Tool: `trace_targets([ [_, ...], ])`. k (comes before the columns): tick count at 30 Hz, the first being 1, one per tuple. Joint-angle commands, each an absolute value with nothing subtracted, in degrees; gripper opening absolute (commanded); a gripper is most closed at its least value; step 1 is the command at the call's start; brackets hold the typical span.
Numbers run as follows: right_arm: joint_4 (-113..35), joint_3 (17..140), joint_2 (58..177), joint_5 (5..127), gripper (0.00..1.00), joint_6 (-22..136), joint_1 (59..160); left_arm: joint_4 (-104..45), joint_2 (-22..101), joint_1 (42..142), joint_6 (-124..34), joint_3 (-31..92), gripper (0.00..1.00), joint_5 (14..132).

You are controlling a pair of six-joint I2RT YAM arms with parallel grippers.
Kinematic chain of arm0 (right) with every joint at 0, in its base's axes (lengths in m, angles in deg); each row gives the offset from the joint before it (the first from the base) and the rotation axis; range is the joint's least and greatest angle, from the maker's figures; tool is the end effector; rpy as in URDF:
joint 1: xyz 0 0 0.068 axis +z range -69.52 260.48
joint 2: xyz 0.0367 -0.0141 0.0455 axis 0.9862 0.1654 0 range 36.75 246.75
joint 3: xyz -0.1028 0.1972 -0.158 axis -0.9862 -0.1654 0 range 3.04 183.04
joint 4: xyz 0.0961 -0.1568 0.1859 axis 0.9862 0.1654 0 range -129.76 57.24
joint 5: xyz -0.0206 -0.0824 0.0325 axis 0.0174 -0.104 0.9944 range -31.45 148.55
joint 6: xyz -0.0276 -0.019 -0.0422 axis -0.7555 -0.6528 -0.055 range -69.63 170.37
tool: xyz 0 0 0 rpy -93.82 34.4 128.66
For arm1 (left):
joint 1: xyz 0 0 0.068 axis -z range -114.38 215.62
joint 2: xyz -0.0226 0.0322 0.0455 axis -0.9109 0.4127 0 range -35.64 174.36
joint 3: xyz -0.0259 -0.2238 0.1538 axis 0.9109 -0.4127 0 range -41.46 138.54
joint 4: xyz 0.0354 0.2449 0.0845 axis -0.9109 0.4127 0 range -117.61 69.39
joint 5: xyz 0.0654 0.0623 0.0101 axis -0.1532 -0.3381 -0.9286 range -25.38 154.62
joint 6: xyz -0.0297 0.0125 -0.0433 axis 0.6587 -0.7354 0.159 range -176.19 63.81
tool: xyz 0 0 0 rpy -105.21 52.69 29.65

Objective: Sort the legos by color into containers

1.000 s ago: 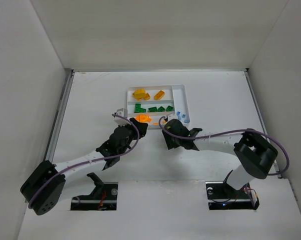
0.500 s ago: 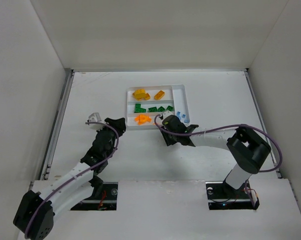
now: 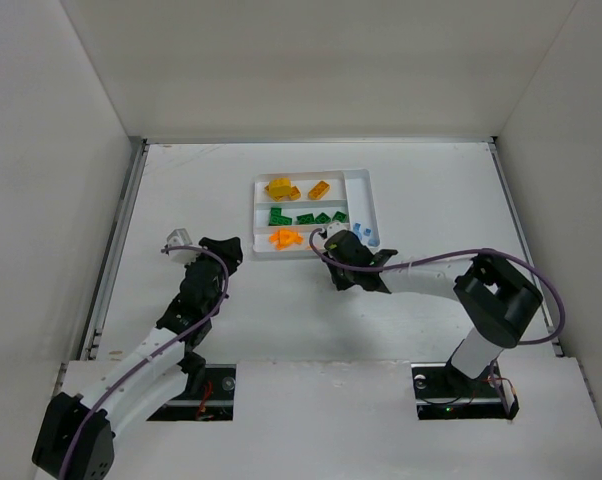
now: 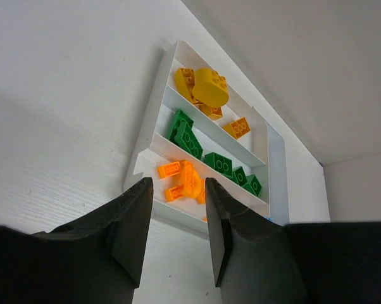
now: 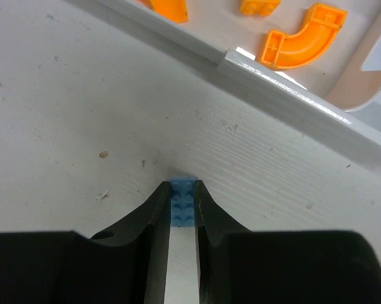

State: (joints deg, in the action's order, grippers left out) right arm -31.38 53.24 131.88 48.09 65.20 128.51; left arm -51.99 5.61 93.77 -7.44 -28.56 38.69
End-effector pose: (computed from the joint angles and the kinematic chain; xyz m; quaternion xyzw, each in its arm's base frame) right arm 0.2218 0.2369 0.1585 -0.2425 0.9140 0.0896 0.3125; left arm 0.1586 -0.0670 0.2165 -0.2780 0.6736 -0.2849 0.6227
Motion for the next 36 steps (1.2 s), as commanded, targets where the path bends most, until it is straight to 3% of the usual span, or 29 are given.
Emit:
trace_targets([
  [1, -29.21, 51.74, 130.89, 47.22, 0.19, 66.8, 129.3, -52.39, 4.79, 92.91, -6.71, -29.24, 0.36, 39.31],
  [12, -29.22, 51.3, 119.29, 45.1, 0.18, 69.96, 129.83, -52.48, 5.49, 92.74, -6.09, -29.07, 0.36, 40.54],
  [17, -28.78, 54.27, 115.33, 45.11, 0.18, 69.44, 125.45, -52.22, 5.84, 92.82, -6.0, -28.89, 0.37, 40.54],
  [29, -31.67, 65.09, 128.76, 38.96, 0.19, 70.49, 112.61, -51.69, 6.28, 91.77, -6.27, -29.16, 0.47, 39.05],
  [31, -32.64, 65.18, 129.74, 38.34, 0.22, 71.02, 111.72, -51.95, 6.98, 91.77, -6.18, -29.16, 0.48, 38.96],
  [36, -34.58, 66.85, 128.61, 37.38, 0.46, 71.55, 110.4, -52.22, 9.88, 91.77, -6.0, -28.81, 0.5, 38.7],
])
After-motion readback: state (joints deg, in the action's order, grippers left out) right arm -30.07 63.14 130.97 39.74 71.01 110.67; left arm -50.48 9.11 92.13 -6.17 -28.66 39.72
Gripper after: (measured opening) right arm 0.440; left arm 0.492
